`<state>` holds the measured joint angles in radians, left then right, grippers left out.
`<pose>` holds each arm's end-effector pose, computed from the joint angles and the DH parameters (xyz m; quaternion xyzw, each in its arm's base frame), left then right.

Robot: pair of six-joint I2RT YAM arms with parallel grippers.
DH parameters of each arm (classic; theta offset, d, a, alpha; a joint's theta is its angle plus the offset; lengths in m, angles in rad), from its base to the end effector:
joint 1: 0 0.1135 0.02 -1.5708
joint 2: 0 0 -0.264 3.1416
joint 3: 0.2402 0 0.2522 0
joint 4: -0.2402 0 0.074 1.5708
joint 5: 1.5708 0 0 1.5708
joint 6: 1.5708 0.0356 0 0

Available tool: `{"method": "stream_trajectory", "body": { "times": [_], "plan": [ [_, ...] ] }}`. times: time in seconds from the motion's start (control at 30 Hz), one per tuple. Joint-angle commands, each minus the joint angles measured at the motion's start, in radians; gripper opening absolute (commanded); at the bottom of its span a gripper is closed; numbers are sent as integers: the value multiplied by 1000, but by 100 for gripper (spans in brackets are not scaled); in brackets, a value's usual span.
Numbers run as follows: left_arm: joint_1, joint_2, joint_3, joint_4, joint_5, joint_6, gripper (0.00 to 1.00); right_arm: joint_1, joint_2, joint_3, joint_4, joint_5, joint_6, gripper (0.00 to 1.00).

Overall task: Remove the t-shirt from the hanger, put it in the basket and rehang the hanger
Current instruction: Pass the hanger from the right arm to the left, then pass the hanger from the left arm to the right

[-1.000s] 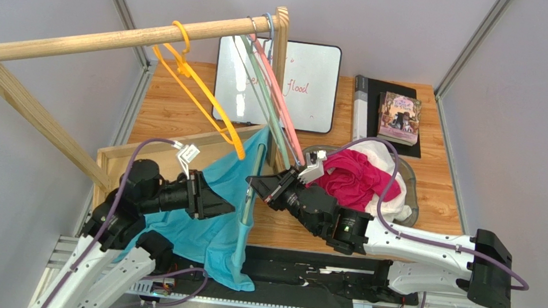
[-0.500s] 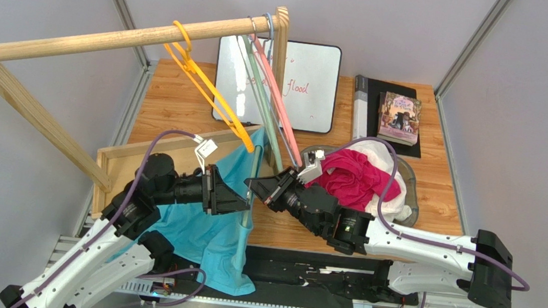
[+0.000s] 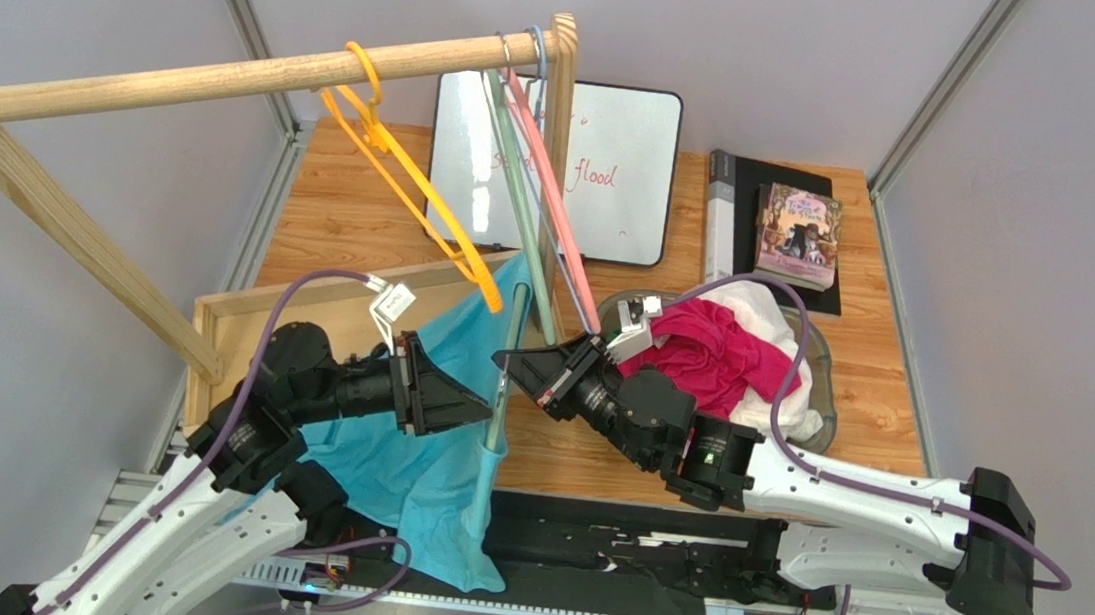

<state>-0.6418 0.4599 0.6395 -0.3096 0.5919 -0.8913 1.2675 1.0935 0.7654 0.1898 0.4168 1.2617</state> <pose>0.0813 -0.0856 0.3200 0.1015 0.7372 -0.5956 0.3025 0.0901 0.2395 0.3112 0.1337 0.7383 0.5654 0.3424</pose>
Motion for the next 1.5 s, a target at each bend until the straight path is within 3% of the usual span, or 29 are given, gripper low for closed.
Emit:
{"method": "stream_trajectory", "body": {
  "times": [0.0,0.17,0.33,0.53,0.63,0.73,0.8,0.9,1.07,1.13,1.2,1.27,1.3,1.4,1.47],
  "plan": [
    [-4,46,-46,56,0,-38,43,1,-27,9,111,-18,30,0],
    [-27,103,-81,204,51,-89,42,1,-20,11,114,-21,34,0],
    [-58,123,-90,265,55,-112,39,1,-14,9,112,-9,27,0],
    [-62,103,-87,270,49,-126,43,0,12,18,122,-21,34,0],
    [-67,118,-89,280,48,-130,33,1,25,31,126,-38,34,0],
    [-67,131,-61,218,40,-103,0,0,25,25,119,-47,24,0],
    [-67,134,-37,114,13,-80,0,0,-6,9,82,-26,-1,4],
    [-67,114,28,-17,-29,-34,0,-2,-59,-15,-19,16,-74,20],
    [-65,85,58,-57,-30,-29,0,-65,-148,-83,-96,-9,-209,34],
    [-65,83,84,-86,-52,-26,0,-97,-181,-110,-122,-29,-289,51],
    [-65,68,86,-82,-73,-35,0,-118,-199,-150,-110,-120,-361,68],
    [-65,57,88,-71,-109,-47,0,-125,-236,-193,-52,-215,-419,76],
    [-65,54,89,-51,-121,-58,0,-126,-253,-243,-29,-242,-456,86],
    [-65,36,77,24,-184,-104,0,-125,-320,-317,109,-390,-531,98],
    [-65,31,74,73,-234,-127,0,-123,-339,-342,123,-525,-617,100]
  ]
}}
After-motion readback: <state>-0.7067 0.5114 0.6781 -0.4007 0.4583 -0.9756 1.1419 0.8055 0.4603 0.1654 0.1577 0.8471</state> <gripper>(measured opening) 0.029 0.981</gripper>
